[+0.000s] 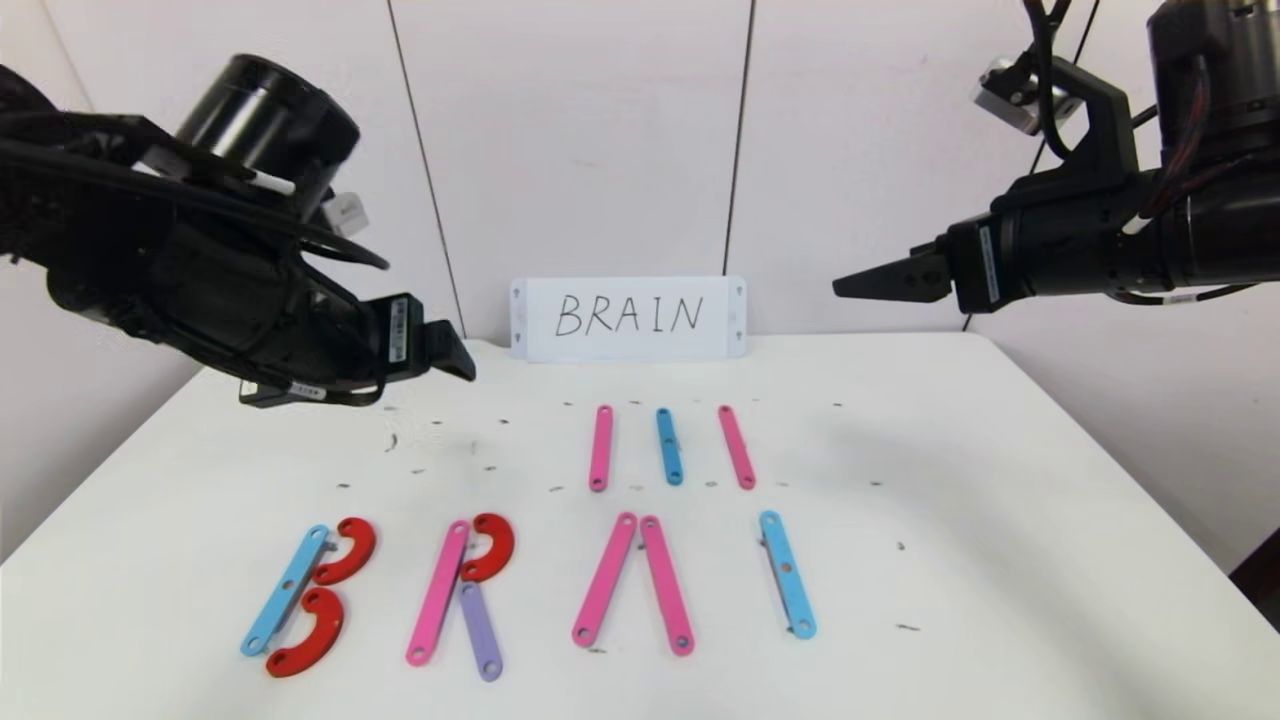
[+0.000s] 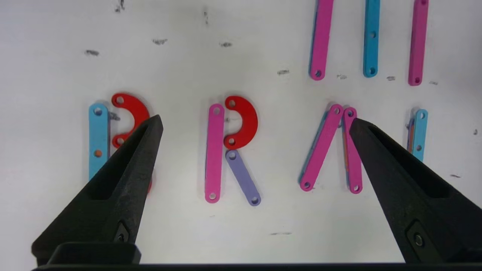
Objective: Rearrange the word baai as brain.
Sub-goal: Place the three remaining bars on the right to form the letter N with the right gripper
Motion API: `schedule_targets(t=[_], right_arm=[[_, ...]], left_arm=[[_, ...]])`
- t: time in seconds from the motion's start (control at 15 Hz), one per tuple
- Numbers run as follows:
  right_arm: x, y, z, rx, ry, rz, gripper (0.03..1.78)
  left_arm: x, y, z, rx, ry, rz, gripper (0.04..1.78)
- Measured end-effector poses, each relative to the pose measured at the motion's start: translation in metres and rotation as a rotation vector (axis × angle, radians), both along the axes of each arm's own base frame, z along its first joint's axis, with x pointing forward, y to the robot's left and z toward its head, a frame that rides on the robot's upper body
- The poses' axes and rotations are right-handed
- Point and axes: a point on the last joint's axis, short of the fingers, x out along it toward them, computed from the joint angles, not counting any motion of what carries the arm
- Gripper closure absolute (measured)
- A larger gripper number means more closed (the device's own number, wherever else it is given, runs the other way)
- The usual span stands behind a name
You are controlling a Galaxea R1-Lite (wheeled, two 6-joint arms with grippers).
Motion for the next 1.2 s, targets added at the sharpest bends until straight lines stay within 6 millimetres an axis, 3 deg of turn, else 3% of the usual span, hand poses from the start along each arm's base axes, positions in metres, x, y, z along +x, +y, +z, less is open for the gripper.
schedule_targets(t=[0.53,0.93,1.2], right_arm=[[-0.003,0.001,-0.002,-0.026,-0.013,0.020,0.07],[0.007,0.006,-0.008,-0.027,-0.029,0.029,0.07],[0.025,0.014,-0.020,-0.019,-0.042,0.038,0.07]], left_arm=[[-0.004,0.055,0.053,-0.090,-0.208,-0.231,0.08],[0.000,0.089,0.053,-0.133,-0.263,-0.381,0.08],[0.002,0.108,0.038,-0.145,-0.260,-0.463,0.08]])
